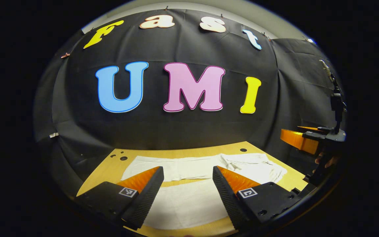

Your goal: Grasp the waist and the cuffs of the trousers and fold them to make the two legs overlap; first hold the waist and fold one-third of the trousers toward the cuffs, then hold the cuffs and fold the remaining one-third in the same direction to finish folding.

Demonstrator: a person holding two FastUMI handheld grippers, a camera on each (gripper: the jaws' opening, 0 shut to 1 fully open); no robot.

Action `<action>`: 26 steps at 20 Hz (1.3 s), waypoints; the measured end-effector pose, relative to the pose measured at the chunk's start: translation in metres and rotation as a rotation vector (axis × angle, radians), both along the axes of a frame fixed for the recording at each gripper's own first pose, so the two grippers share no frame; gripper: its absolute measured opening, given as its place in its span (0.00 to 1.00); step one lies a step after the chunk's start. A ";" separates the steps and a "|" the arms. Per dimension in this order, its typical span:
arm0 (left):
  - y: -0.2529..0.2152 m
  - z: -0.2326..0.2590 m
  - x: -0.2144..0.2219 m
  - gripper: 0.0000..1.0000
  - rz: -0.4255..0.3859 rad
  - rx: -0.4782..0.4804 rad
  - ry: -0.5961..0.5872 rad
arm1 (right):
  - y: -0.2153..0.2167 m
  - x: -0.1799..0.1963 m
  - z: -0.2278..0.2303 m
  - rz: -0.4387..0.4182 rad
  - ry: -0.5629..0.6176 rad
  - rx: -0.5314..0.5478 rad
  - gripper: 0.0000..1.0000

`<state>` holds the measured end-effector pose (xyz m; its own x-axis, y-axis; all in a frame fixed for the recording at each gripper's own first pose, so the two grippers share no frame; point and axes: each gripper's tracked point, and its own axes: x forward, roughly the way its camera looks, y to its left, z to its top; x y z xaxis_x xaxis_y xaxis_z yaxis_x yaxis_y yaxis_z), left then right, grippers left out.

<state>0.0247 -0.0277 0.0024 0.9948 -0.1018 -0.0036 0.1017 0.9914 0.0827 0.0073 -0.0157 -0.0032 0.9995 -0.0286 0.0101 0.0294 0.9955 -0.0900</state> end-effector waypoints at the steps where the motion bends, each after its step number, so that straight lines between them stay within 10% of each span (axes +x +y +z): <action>1: 0.004 0.001 0.000 0.96 0.006 0.009 -0.008 | -0.003 0.001 -0.001 -0.007 0.001 -0.011 0.98; 17: 0.063 -0.017 0.004 0.96 0.154 0.039 0.012 | -0.019 0.026 -0.013 0.086 0.028 -0.147 0.98; 26: 0.096 -0.044 0.005 0.96 0.253 0.018 0.090 | -0.072 0.044 -0.066 0.316 0.078 -0.790 0.97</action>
<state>0.0300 0.0683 -0.0415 0.9841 0.1512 -0.0928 -0.1417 0.9846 0.1020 0.0516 -0.0879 -0.0692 0.9580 0.2385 -0.1594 -0.2744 0.6000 -0.7515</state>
